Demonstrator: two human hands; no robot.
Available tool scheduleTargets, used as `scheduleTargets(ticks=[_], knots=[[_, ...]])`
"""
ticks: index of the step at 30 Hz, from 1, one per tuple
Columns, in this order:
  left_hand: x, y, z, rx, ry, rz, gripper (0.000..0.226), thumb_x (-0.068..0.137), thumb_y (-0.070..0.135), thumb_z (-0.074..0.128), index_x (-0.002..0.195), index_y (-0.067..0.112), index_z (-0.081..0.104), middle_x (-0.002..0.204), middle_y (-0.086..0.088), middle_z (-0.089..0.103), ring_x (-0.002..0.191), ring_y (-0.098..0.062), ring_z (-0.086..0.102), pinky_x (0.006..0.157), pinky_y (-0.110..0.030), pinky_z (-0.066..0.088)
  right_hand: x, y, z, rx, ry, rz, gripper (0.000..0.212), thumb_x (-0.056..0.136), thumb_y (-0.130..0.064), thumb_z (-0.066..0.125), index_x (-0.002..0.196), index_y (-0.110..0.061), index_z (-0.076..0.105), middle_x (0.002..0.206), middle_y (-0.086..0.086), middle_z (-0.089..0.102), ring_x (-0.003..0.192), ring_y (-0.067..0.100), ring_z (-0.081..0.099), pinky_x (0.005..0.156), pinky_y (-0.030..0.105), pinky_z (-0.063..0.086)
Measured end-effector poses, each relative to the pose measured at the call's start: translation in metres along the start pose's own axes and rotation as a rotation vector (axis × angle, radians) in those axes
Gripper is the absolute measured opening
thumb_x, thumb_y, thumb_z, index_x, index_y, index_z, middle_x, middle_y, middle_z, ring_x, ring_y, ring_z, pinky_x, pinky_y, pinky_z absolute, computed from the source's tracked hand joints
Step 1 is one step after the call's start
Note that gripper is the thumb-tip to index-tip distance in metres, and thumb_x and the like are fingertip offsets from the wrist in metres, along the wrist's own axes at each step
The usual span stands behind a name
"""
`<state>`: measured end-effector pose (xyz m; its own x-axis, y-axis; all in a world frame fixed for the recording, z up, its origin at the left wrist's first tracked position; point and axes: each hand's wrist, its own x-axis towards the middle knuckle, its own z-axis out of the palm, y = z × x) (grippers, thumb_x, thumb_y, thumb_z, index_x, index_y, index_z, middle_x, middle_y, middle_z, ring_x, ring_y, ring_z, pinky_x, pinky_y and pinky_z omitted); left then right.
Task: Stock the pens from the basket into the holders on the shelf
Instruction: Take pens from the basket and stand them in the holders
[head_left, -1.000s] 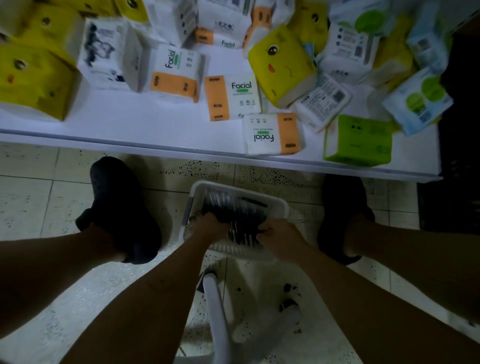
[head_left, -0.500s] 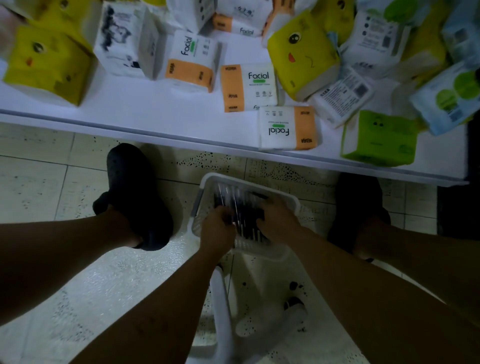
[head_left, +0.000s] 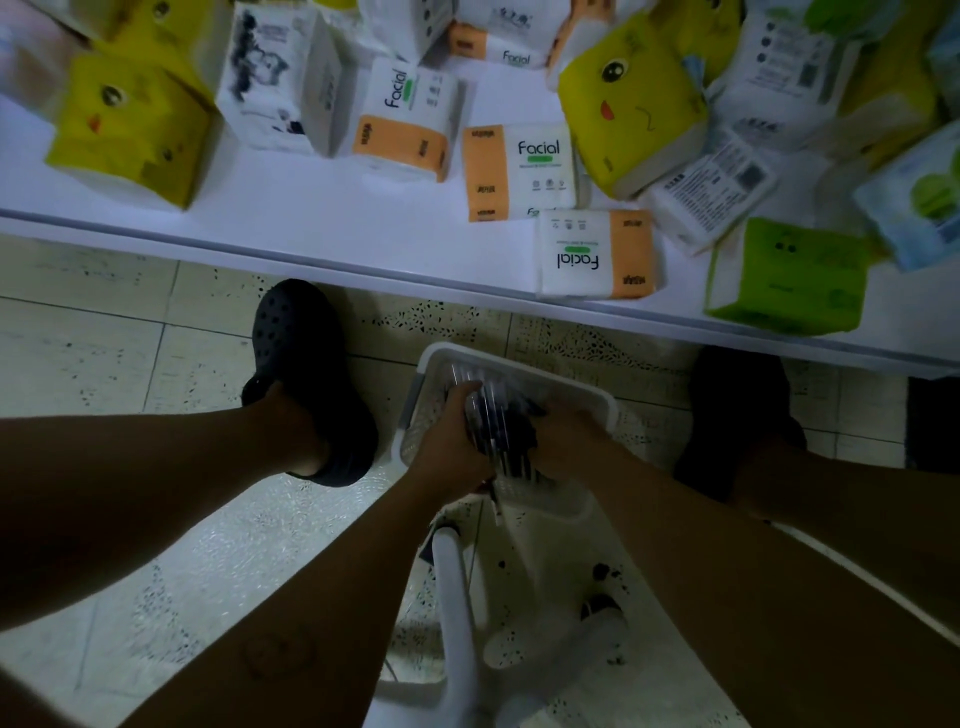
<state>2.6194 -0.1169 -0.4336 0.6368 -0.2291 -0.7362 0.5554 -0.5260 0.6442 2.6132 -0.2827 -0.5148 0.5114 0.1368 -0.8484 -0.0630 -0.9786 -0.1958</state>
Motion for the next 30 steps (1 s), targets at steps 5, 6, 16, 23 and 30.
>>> scheduleTargets(ticks=[5,6,16,23,30], knots=[[-0.004,0.007,-0.005,-0.039,-0.037,-0.037,0.095,0.078,-0.015,0.062,0.150,0.030,0.019,0.129,-0.020,0.050,0.098,-0.039,0.064,0.075,-0.057,0.056,-0.003,-0.002,0.005,0.063,-0.033,0.022,0.029,0.101,-0.025,0.036,0.108,-0.013,0.061,0.098,0.005,0.061,0.092,0.022,0.048,0.101,0.036,0.038],[-0.005,0.009,-0.007,-0.034,-0.029,-0.025,0.096,0.080,-0.012,0.063,0.151,0.031,0.015,0.132,-0.018,0.049,0.102,-0.035,0.063,0.077,-0.056,0.056,-0.001,-0.001,0.008,0.091,-0.026,0.029,0.029,0.101,-0.026,0.036,0.114,-0.013,0.059,0.104,0.007,0.061,0.098,0.024,0.050,0.103,0.036,0.034],[-0.012,0.012,-0.020,-0.057,0.017,-0.018,0.072,0.088,-0.003,0.060,0.146,0.027,0.031,0.110,-0.018,0.063,0.092,-0.037,0.067,0.076,-0.055,0.057,-0.009,-0.008,0.011,0.272,0.160,0.005,0.026,0.097,-0.017,0.051,0.120,-0.009,0.061,0.123,0.011,0.057,0.121,0.029,0.050,0.097,0.029,0.038],[-0.014,0.020,-0.015,-0.085,0.055,-0.003,0.053,0.091,-0.005,0.054,0.136,0.021,0.043,0.104,-0.017,0.065,0.093,-0.036,0.066,0.080,-0.054,0.056,-0.039,-0.011,-0.006,0.542,0.358,0.082,0.009,0.086,-0.012,0.067,0.079,-0.017,0.069,0.080,0.000,0.067,0.078,0.016,0.060,0.070,0.026,0.047],[-0.029,0.052,-0.016,-0.091,0.145,0.121,0.042,0.096,0.006,0.051,0.135,0.018,0.043,0.110,-0.018,0.060,0.072,-0.024,0.063,0.059,-0.031,0.057,-0.080,-0.011,-0.029,0.783,0.603,-0.020,0.054,0.078,-0.011,0.074,0.126,-0.019,0.049,0.092,-0.003,0.065,0.078,0.016,0.063,0.062,0.029,0.051]])
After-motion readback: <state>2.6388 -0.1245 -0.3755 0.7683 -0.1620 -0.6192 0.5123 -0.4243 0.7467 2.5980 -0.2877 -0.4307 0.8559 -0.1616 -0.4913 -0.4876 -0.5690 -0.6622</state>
